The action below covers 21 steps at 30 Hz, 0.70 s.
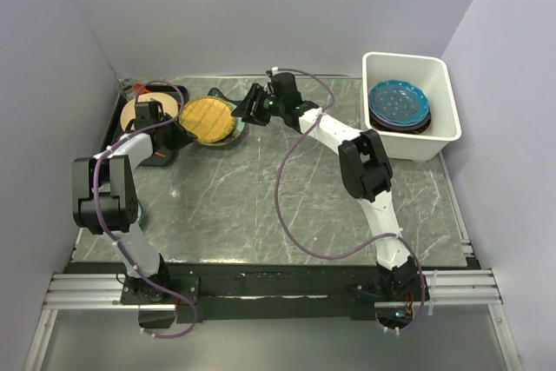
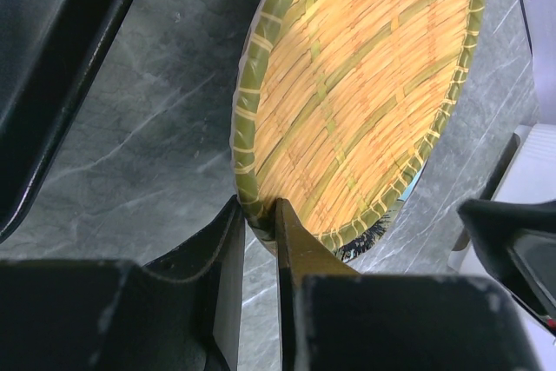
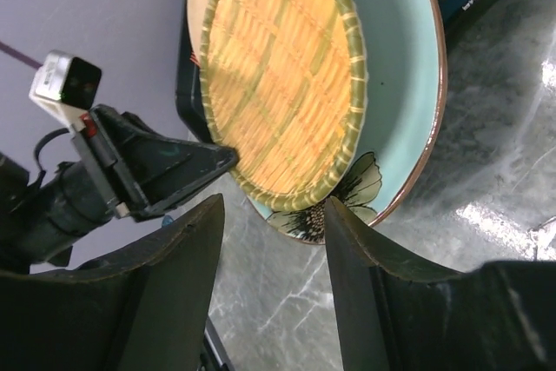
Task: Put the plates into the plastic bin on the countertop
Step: Pick up the plate at the center of the board.
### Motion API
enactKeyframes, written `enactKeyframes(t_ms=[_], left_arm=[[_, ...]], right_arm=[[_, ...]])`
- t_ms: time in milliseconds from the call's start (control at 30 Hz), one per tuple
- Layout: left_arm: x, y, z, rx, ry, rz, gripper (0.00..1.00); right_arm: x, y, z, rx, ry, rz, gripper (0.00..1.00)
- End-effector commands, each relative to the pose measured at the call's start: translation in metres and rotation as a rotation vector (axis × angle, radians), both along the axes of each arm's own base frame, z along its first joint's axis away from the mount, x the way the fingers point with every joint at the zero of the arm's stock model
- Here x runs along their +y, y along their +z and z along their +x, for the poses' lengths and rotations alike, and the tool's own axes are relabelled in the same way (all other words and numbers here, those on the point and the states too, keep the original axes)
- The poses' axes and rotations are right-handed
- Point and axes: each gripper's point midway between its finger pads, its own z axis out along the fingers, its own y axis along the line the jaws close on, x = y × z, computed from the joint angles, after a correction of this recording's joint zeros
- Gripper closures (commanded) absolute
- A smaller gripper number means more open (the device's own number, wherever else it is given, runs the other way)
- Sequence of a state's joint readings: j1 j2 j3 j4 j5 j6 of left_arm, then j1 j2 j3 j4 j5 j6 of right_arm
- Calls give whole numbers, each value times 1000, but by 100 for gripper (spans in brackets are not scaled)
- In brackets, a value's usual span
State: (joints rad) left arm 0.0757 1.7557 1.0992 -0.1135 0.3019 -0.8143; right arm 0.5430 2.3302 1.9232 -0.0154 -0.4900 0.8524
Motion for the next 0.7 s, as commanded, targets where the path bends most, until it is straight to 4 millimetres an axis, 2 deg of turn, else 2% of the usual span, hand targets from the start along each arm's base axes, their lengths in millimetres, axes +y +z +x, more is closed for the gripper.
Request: enactKeyframes(t_ms=[0, 267, 467, 667], left_arm=[[-1, 22, 5, -79, -40, 26, 99], [0, 24, 5, -83, -39, 29, 99], [0, 27, 5, -87, -42, 31, 99], [0, 27, 5, -87, -44, 31, 99]], right_arm=[[11, 13, 6, -24, -7, 14, 44], [15, -13, 11, 18, -28, -20, 45], [22, -23, 15, 31, -33, -28, 48], [21, -34, 20, 48, -61, -49, 50]])
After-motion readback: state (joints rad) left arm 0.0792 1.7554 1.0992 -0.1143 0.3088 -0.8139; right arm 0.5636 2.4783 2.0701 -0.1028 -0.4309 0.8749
